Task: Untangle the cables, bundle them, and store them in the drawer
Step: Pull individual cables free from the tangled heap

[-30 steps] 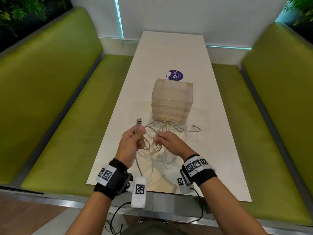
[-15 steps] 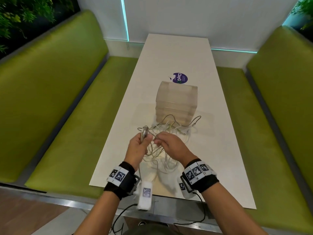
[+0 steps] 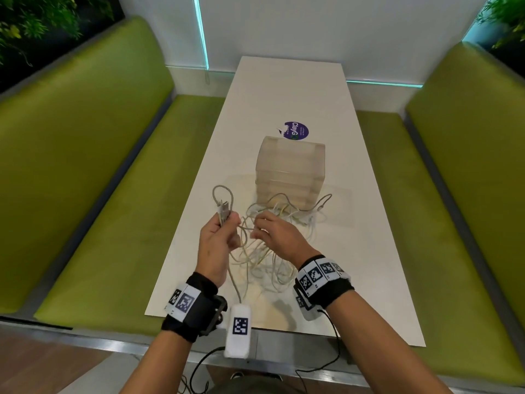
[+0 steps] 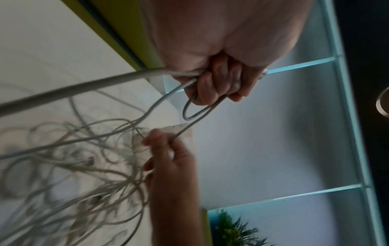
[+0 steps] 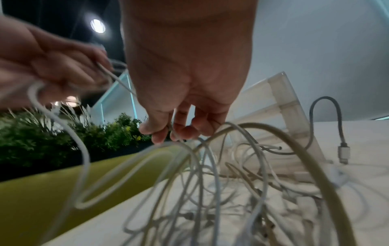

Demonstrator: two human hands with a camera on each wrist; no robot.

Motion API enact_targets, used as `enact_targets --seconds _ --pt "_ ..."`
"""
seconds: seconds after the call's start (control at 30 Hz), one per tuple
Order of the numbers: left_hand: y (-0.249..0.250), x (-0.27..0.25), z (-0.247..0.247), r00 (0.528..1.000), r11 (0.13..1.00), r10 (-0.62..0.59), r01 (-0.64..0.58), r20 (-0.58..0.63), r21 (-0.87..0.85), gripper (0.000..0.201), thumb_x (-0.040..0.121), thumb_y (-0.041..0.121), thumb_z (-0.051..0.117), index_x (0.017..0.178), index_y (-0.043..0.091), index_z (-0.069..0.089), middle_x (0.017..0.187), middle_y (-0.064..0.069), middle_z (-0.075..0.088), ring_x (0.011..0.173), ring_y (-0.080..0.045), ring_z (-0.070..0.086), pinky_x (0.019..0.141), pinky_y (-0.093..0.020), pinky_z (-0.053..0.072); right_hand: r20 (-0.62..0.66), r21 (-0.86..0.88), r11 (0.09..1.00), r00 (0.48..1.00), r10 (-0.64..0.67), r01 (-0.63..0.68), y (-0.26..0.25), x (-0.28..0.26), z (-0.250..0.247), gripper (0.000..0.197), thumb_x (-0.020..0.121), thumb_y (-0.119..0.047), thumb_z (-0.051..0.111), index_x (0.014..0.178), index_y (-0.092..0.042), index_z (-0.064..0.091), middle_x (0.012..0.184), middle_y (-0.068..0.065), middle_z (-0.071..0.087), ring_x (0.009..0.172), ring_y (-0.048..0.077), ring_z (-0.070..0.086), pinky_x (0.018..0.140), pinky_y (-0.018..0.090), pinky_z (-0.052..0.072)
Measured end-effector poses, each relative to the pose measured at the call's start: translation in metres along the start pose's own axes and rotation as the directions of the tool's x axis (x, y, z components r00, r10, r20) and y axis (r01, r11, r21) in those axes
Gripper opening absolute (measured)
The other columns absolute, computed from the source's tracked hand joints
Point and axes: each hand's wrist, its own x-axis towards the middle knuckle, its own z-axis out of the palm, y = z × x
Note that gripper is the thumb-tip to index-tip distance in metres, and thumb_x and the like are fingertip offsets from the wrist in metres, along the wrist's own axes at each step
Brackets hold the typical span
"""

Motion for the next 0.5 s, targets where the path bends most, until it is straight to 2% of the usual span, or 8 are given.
enact_targets --seconds 0.07,0.13,0.2,0.27,0.33,0.4,0.5 --pt "0.020 -0.004 -0.004 0.998 0.995 0.062 -0.061 0.010 -0.074 0.025 0.096 0.007 0.048 0.072 0.013 0.049 0.052 0.012 0.032 0.046 -0.007 0.022 0.046 -0.018 0.022 0.002 0.014 0.998 0.998 0.059 -0.059 0.012 0.006 0.000 0.021 0.096 -0.027 0.051 0.091 -0.010 0.062 0.111 -0.001 0.056 0.093 0.017 0.055 0.072 0.033 0.042" --pt "0.035 -0.005 -0.011 0.994 0.986 0.110 -0.111 -0.011 -0.126 0.023 0.096 0.008 0.047 0.074 0.012 0.049 0.050 0.013 0.032 0.047 -0.007 0.022 0.048 -0.021 0.019 -0.040 0.092 0.991 0.994 0.099 -0.095 0.021 0.008 -0.001 0.020 0.097 -0.022 0.049 0.083 -0.013 0.060 0.098 -0.003 0.056 0.086 0.015 0.052 0.069 0.031 0.038" --pt "0.039 -0.002 -0.019 0.991 0.986 0.129 -0.132 -0.039 -0.102 0.022 0.096 0.010 0.048 0.074 0.013 0.049 0.051 0.010 0.029 0.048 -0.008 0.021 0.048 -0.021 0.019 -0.102 0.149 0.983 0.987 0.125 -0.109 0.025 0.009 -0.003 0.022 0.097 -0.020 0.048 0.081 -0.013 0.061 0.090 -0.004 0.061 0.081 0.012 0.052 0.068 0.027 0.035" --pt "0.029 0.004 -0.024 0.994 0.996 0.093 -0.093 -0.055 0.015 0.022 0.096 0.013 0.051 0.074 0.014 0.048 0.054 0.009 0.029 0.048 -0.008 0.023 0.046 -0.019 0.025 -0.151 0.179 0.979 0.981 0.121 -0.094 0.025 0.010 -0.002 0.021 0.097 -0.012 0.048 0.084 -0.010 0.065 0.092 0.000 0.067 0.078 0.009 0.055 0.066 0.021 0.035" --pt "0.010 0.012 -0.023 0.998 0.982 0.045 -0.036 -0.048 0.184 0.022 0.096 0.015 0.053 0.075 0.013 0.049 0.055 0.007 0.031 0.047 -0.008 0.026 0.047 -0.021 0.027 -0.175 0.194 0.978 0.979 0.108 -0.073 0.021 0.010 -0.003 0.021 0.094 -0.005 0.047 0.087 -0.008 0.067 0.094 0.001 0.067 0.071 0.001 0.054 0.065 0.016 0.036" --pt "-0.010 0.019 -0.016 1.000 0.936 -0.009 0.012 -0.012 0.351 0.021 0.096 0.021 0.054 0.078 0.010 0.050 0.057 0.004 0.032 0.049 -0.010 0.029 0.047 -0.024 0.029 -0.192 0.179 0.983 0.979 0.074 -0.039 0.015 0.008 -0.004 0.022 0.090 0.001 0.047 0.089 -0.008 0.067 0.092 0.002 0.067 0.067 0.002 0.051 0.065 0.022 0.039" --pt "-0.030 0.026 0.000 0.991 0.852 -0.114 0.060 0.073 0.520 0.031 0.093 0.038 0.056 0.075 0.012 0.052 0.056 0.003 0.037 0.051 -0.014 0.034 0.050 -0.028 0.031 -0.205 0.111 0.993 0.979 -0.005 0.028 0.004 0.005 -0.005 0.020 0.087 0.001 0.050 0.091 -0.009 0.067 0.089 0.006 0.067 0.074 0.014 0.054 0.067 0.030 0.044"
